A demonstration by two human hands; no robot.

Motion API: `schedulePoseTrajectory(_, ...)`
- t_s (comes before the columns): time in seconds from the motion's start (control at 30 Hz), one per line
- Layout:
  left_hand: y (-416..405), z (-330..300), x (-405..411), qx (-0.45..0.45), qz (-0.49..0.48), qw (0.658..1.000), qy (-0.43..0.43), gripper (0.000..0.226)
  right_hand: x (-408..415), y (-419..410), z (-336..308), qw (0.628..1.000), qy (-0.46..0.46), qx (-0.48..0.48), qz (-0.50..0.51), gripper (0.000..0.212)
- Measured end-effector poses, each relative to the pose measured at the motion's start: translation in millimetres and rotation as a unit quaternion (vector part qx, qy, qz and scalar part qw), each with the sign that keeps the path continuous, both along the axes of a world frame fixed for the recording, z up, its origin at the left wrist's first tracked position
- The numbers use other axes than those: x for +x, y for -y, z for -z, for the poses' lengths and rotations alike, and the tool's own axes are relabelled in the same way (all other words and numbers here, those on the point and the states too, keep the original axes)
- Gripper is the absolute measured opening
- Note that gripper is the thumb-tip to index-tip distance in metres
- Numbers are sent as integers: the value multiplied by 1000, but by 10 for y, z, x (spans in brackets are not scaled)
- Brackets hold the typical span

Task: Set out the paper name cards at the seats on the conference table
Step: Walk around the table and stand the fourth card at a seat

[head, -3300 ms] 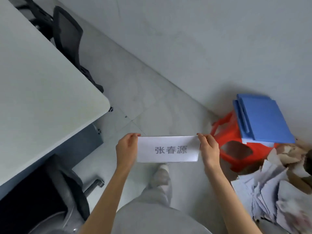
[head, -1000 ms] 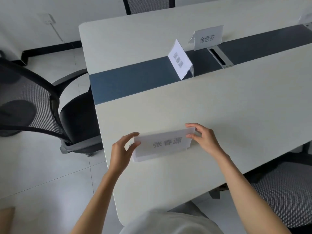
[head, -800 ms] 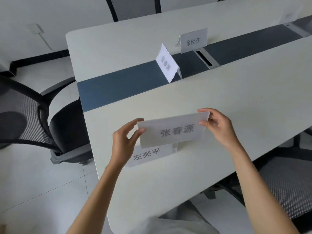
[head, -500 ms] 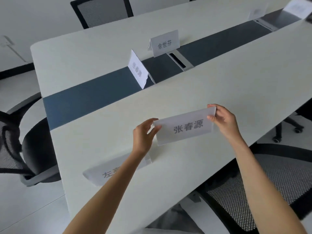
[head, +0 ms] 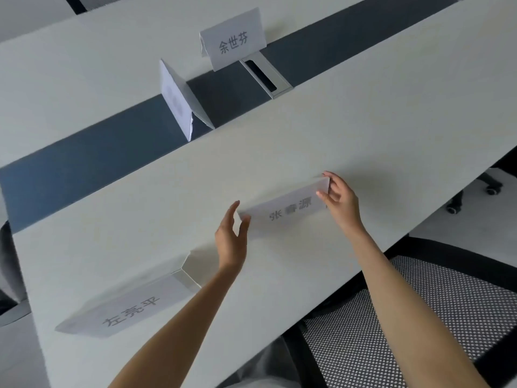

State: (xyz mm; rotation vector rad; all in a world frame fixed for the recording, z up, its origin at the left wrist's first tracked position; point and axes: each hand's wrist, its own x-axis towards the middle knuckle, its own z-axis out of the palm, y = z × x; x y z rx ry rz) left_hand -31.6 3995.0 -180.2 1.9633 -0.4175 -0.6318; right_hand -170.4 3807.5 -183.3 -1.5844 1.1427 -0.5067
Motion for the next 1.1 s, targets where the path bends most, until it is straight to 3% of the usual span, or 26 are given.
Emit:
schedulePoseTrajectory(0.1, -84, 56, -143, -1, -51, 998, -33, 48, -62, -176, 125, 997, -7, 3, 74, 41)
schedulePoseTrajectory(0.17, -210, 137, -292, 27, -31, 999, -36, 48, -119, -330, 234, 993, -37, -16, 111, 40)
schedulePoseTrajectory(0.3, -279, 263, -491, 73, 20, 997, -34, 53, -103, -389, 406, 990, -66, -41, 115, 50)
schedulePoseTrajectory(0.47, 49, 271, -397, 61, 28, 997, -25, 57, 61, -74, 410, 989, -52, -44, 130, 51)
schedulePoseTrajectory(1.1, 1764, 358, 710, -26, 1, 1000, -6, 63, 1312, 1768, 254, 997, -53, -40, -33, 45)
